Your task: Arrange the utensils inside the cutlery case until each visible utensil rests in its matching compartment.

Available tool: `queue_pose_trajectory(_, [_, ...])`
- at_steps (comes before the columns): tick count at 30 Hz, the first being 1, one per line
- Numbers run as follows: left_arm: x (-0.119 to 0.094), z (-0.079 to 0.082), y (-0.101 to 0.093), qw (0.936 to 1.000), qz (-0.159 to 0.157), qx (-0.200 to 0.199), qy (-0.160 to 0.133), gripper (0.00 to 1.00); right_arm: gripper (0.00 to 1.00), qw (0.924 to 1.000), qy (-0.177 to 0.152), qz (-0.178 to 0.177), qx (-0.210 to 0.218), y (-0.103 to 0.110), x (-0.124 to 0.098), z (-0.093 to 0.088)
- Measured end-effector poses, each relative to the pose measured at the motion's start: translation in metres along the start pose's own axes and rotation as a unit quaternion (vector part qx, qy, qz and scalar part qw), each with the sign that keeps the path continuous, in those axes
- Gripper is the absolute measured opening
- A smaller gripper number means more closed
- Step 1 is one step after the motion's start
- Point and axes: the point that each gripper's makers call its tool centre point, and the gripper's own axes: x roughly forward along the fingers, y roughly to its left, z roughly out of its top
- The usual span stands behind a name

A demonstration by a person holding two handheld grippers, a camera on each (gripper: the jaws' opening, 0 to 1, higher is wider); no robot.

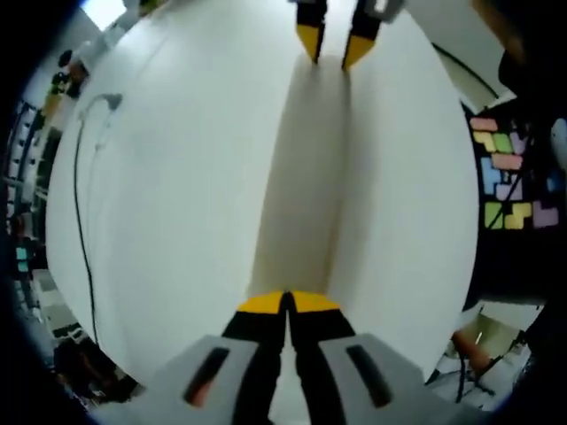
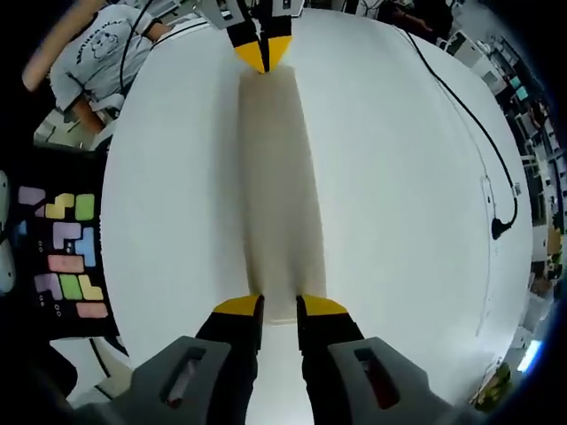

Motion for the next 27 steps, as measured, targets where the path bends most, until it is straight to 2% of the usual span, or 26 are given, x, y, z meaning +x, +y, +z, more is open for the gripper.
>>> queue_pose_trajectory(6, [0.001,0.002,0.001,0.9999,-0.002,-0.002,0.010,0.01,0.15,0.9999,-0.003,0.014,0.007,-0.001,0.000,-0.001])
queue_pose_trajectory(7, [0.000,0.001,0.000,0.9995,-0.001,-0.030,0.010,0.01,0.15,0.9999,-0.005,0.014,0.007,-0.001,-0.001,-0.002])
queue_pose_trajectory(8, [0.000,0.001,0.001,0.9991,0.003,-0.041,0.007,0.01,0.15,0.9999,-0.007,0.015,0.006,0.000,0.000,-0.002])
queue_pose_trajectory(9, [0.000,0.002,0.000,0.9998,0.003,-0.021,0.007,0.01,0.15,0.9999,-0.007,0.015,-0.001,0.000,0.000,-0.001])
queue_pose_trajectory(11, [-0.001,0.001,-0.001,0.9999,0.003,-0.013,0.004,0.02,0.15,0.9999,-0.005,0.014,-0.007,-0.001,0.000,-0.001])
queue_pose_trajectory(14, [-0.001,0.002,-0.002,0.9986,-0.003,-0.052,-0.009,0.05,0.15,0.9999,-0.008,0.014,-0.003,0.000,-0.001,-0.001])
queue_pose_trajectory(15, [-0.003,0.002,0.003,0.9982,0.011,-0.058,-0.012,0.14,0.17,0.9998,-0.012,0.017,0.001,0.000,-0.002,-0.002])
queue_pose_trajectory(16, [-0.004,0.000,0.007,0.9987,0.020,-0.045,-0.011,0.22,0.20,0.9997,-0.019,0.018,0.003,0.000,-0.002,-0.001])
queue_pose_trajectory(17, [-0.005,-0.001,0.006,0.9988,0.021,-0.042,-0.012,0.26,0.22,0.9995,-0.024,0.018,0.001,0.000,-0.003,0.000])
queue_pose_trajectory(20, [-0.005,0.000,0.001,0.9989,0.004,-0.043,-0.018,0.26,0.28,0.9995,-0.032,0.008,0.002,-0.005,-0.005,0.001])
queue_pose_trajectory(23, [-0.008,0.006,-0.001,0.9990,0.006,-0.036,-0.026,0.27,0.32,0.9989,-0.046,0.004,-0.002,-0.008,-0.011,0.006])
queue_pose_trajectory(27, [-0.013,0.016,-0.005,0.9989,0.000,-0.029,-0.037,0.33,0.41,0.9975,-0.063,0.003,-0.031,-0.005,-0.014,0.018])
